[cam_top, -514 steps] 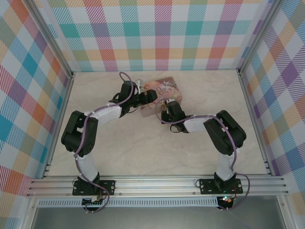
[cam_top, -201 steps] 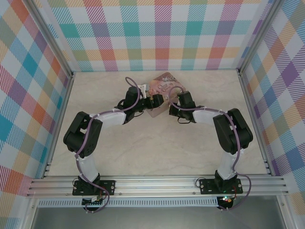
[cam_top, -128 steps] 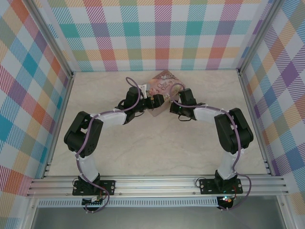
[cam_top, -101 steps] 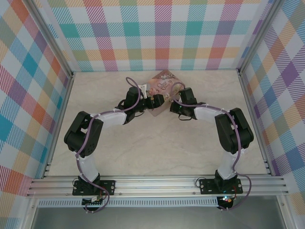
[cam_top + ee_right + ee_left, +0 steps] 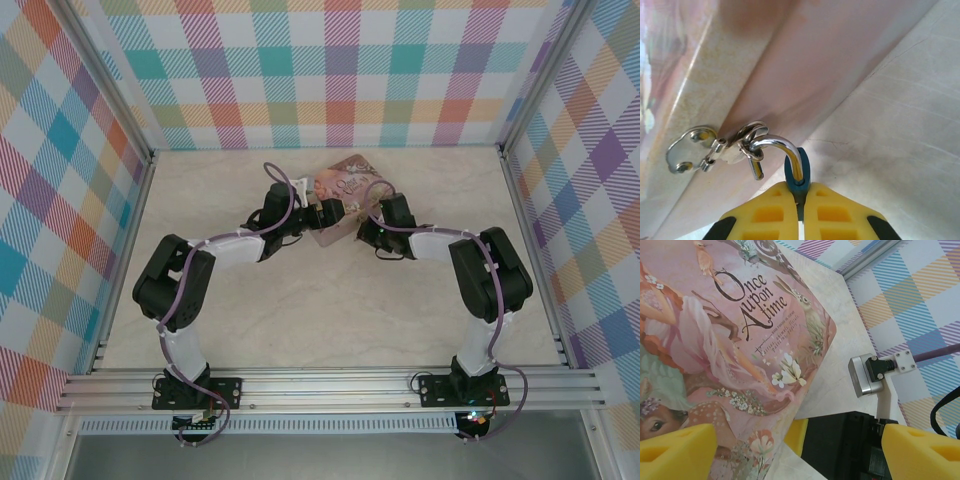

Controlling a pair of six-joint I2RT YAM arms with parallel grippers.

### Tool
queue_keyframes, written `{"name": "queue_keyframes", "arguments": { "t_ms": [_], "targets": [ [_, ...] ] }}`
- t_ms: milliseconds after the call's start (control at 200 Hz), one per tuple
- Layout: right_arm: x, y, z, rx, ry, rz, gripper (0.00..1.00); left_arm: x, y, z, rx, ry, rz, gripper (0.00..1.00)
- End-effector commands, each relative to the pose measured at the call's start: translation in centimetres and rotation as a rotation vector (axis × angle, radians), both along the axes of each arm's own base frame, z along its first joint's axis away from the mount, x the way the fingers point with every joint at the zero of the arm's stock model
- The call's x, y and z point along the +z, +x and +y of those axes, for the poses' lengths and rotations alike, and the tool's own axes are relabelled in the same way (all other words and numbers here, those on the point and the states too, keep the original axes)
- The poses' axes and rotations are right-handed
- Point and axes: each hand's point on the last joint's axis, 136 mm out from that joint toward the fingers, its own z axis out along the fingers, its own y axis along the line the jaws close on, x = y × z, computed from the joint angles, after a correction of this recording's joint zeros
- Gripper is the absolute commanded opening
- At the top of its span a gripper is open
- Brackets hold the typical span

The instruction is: Unlock a padlock with a key

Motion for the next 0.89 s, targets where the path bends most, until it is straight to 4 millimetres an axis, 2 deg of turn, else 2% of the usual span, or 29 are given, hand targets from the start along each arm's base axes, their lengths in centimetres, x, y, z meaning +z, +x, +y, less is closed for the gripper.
{"name": "queue_keyframes", "arguments": {
  "t_ms": [0, 330, 480, 590, 695, 890],
  "targets": [
    [1.9, 2.3, -2.9, -0.153, 0.042, -0.050, 0.07, -10.7, -4.6, 3.7, 0.064, 0.201, 0.357, 0.86],
    [2.5, 3.8, -4.6, -0.239, 0.103, -0.045, 0.07, -11.8, -4.7, 3.8, 0.066, 0.211, 0.375, 0.87],
    [1.6, 3.4, -4.9, -0.215, 0.065, 0.020, 0.07, -11.6, -4.6, 3.6, 0.063, 0.197, 0.371, 0.87],
    [0.4, 2.3, -3.9, -0.153, 0.067, 0.072, 0.07, -9.9, -4.4, 3.4, 0.063, 0.175, 0.329, 0.87],
    [-0.3, 1.0, -2.9, -0.091, 0.055, 0.093, 0.07, -7.2, -4.2, 3.9, 0.073, 0.173, 0.268, 0.87],
    [0.2, -1.2, -2.2, 0.003, 0.016, 0.086, 0.07, -2.0, -4.5, 5.0, 0.091, 0.172, 0.167, 0.88]
  ]
}}
